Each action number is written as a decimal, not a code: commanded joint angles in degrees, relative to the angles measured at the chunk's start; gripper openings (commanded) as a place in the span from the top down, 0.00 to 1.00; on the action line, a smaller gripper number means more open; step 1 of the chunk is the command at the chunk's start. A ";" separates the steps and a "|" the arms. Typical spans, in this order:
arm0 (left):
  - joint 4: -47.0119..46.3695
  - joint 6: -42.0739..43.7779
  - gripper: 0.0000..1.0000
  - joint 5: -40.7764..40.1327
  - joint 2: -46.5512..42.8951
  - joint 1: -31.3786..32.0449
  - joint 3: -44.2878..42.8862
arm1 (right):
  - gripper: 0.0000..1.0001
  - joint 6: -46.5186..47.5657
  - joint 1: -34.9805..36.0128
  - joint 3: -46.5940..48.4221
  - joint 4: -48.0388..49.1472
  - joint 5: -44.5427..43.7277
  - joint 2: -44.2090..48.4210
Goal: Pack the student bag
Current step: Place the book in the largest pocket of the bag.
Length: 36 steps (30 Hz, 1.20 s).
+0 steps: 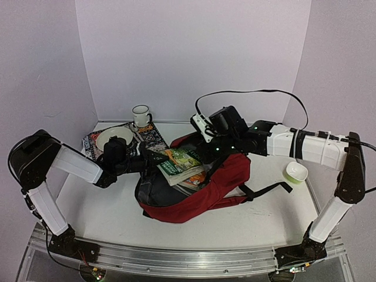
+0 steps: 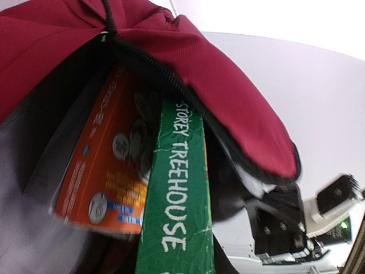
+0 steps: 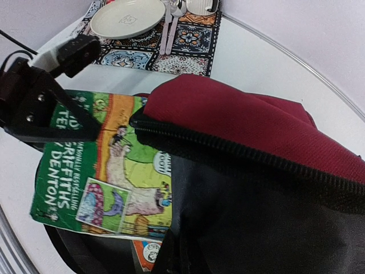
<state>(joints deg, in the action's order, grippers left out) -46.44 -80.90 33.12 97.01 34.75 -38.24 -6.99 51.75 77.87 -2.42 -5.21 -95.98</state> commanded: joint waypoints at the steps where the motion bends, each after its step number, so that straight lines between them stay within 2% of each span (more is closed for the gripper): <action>1: -6.07 1.01 1.00 -4.70 2.63 2.69 -6.03 | 1.00 -2.15 0.62 1.07 6.68 5.87 2.40; 14: -6.15 2.89 1.00 -17.32 9.72 8.88 -13.18 | 1.00 -4.48 1.07 4.81 9.67 8.96 -3.15; 18: -6.19 3.68 0.99 -17.69 12.56 10.77 -14.07 | 0.98 -4.46 1.02 5.59 9.81 8.58 -4.36; 24: -5.90 10.29 0.78 -20.19 11.17 10.96 -10.34 | 0.87 -3.95 1.06 6.14 9.81 5.39 -5.84; 29: 2.80 20.09 0.52 -22.32 6.69 10.95 -9.86 | 0.66 -4.68 1.08 6.06 9.33 5.29 -5.36; 34: 9.39 26.05 0.34 -24.13 1.83 10.96 -7.27 | 0.50 -5.70 1.03 4.27 6.90 1.45 -1.81; 36: 10.91 27.63 0.29 -24.38 -0.37 10.95 -5.84 | 0.41 -6.01 1.02 3.70 4.53 -0.86 0.02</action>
<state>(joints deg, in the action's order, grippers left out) -39.16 -60.76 11.14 102.99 45.71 -46.31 -12.03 52.56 81.80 5.42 -0.71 -101.36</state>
